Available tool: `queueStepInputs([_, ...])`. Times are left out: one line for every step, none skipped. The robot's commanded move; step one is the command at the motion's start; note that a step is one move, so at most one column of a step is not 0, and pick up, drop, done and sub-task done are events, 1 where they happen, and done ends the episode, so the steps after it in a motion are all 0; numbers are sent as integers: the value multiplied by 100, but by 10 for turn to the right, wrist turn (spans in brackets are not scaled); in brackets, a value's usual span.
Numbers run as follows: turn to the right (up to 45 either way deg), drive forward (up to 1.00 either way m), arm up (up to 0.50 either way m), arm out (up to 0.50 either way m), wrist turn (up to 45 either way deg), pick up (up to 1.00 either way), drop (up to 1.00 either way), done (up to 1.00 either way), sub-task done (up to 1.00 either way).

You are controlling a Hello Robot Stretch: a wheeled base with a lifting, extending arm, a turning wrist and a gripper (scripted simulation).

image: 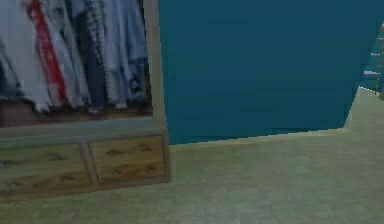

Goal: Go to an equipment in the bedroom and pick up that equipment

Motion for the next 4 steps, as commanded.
queueStepInputs([-60, 0, 0, 0, 0, 0, 0, 0, 0])
queueStepInputs([0, 75, 0, 0, 0, 0, 0, 0, 0])
queueStepInputs([-360, 0, 0, 0, 0, 0, 0, 0, 0])
queueStepInputs([0, 5, 0, 0, 0, 0, 0, 0, 0])
